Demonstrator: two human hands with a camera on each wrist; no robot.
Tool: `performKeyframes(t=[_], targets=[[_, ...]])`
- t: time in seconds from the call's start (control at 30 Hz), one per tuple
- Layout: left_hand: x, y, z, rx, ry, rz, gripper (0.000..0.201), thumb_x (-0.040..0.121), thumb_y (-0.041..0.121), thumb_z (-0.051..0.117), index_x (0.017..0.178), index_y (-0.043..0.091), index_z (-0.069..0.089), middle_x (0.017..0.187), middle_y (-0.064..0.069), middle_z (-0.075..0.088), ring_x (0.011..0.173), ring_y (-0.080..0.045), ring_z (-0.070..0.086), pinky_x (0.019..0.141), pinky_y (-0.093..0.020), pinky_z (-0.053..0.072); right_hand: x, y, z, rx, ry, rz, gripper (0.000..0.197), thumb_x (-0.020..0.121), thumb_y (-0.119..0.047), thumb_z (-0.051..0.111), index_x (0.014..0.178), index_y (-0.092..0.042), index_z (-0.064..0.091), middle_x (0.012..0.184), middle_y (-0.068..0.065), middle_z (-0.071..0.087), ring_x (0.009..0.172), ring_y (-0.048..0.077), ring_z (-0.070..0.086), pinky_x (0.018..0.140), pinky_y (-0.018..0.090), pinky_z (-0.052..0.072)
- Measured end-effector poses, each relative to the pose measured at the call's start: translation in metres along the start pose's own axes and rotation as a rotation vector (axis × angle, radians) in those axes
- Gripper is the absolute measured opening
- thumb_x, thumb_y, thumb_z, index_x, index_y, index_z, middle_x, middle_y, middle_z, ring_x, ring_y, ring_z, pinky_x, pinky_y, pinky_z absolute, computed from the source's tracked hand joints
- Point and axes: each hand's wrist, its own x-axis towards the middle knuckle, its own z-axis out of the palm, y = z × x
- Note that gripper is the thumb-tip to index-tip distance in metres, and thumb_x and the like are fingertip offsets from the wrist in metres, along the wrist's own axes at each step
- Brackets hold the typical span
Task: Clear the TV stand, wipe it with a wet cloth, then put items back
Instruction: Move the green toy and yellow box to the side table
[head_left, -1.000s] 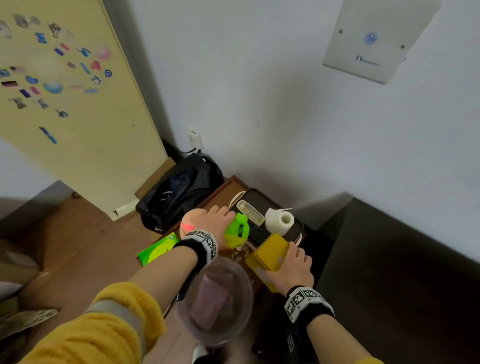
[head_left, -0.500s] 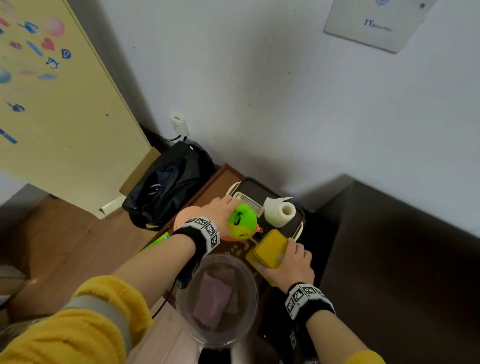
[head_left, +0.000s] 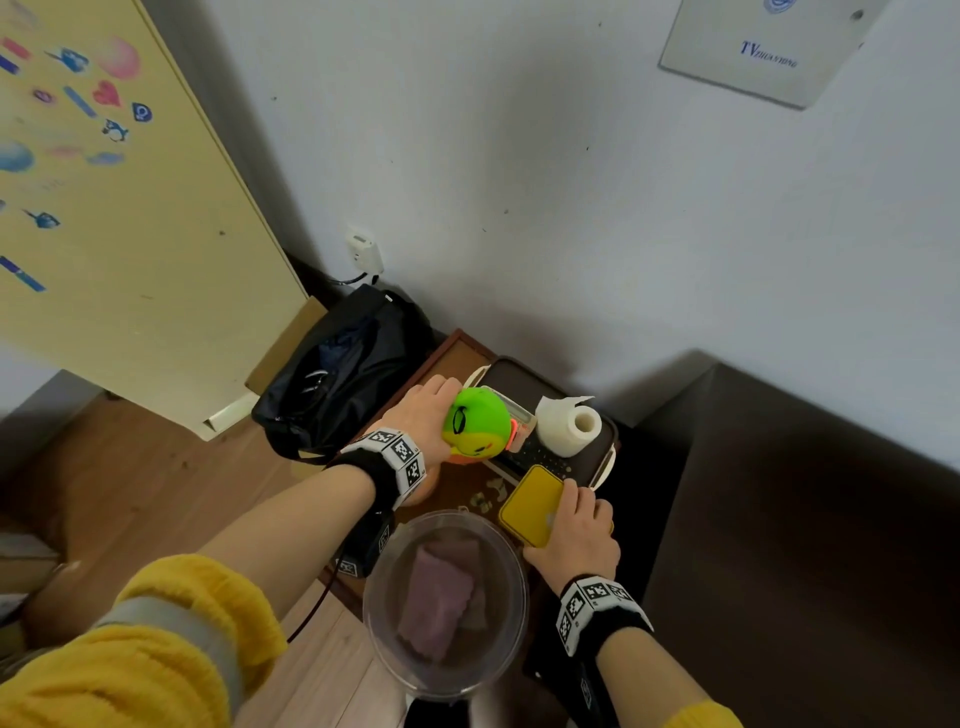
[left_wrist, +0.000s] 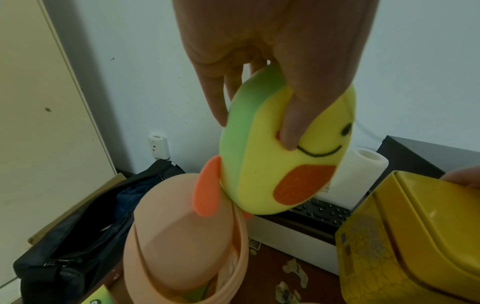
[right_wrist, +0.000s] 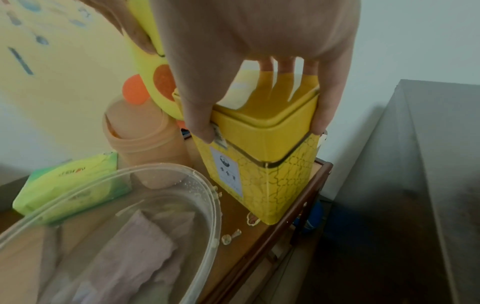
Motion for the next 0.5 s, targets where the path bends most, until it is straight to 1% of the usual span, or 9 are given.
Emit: performKeyframes(t=[0.1,0.2,0.27,0.37,0.5], targets=[[-0.001,0.000,-0.002,-0.011,0.004,-0.009,0.057,0.075,0.027,0.070,0.123,0.018,0.041,0.121,-0.003,0.044,0.111,-0.028,0.047,0.072,-0.036,0.039,-0.002,0.000,0.007,-0.024,0.008,-0.031,0.106,0.068,-0.063,0.067,0.146,-0.018,0.012,0.145,0.002,0.024,0.136,0.027,0.021,0.090,0.040,0.050],[0.001,-0.004,0.000,-0.020,0.007,-0.012,0.058,0.074,0.024,0.071,0.123,0.020,0.040,0.121,-0.002,0.043,0.112,-0.028,0.047,0.073,-0.038,0.043,-0.005,0.002,0.017,-0.023,0.028,-0.038,0.106,0.067,-0.068,0.064,0.145,-0.019,0.012,0.145,0.001,0.022,0.137,0.027,0.019,0.089,0.038,0.051],[0.001,-0.004,0.002,-0.029,0.006,-0.017,0.058,0.074,0.023,0.070,0.124,0.019,0.040,0.122,-0.002,0.043,0.113,-0.028,0.047,0.076,-0.041,0.046,-0.006,0.004,0.026,-0.030,0.033,-0.052,0.105,0.066,-0.068,0.066,0.144,-0.021,0.011,0.145,-0.001,0.022,0.137,0.027,0.019,0.087,0.038,0.052],[0.002,-0.004,0.002,-0.013,0.007,-0.025,0.060,0.073,0.022,0.071,0.124,0.019,0.040,0.122,-0.002,0.043,0.112,-0.028,0.047,0.078,-0.041,0.047,-0.005,0.007,0.032,-0.025,0.039,-0.056,0.103,0.067,-0.065,0.067,0.141,-0.023,0.010,0.143,-0.001,0.023,0.135,0.026,0.020,0.084,0.037,0.053],[0.005,-0.003,0.002,-0.010,0.000,-0.037,0.061,0.072,0.020,0.071,0.125,0.020,0.039,0.123,-0.002,0.042,0.112,-0.028,0.047,0.079,-0.042,0.048,-0.001,0.006,0.024,-0.014,0.037,-0.066,0.104,0.066,-0.069,0.064,0.143,-0.020,0.013,0.139,-0.001,0.028,0.130,0.024,0.026,0.081,0.032,0.052]])
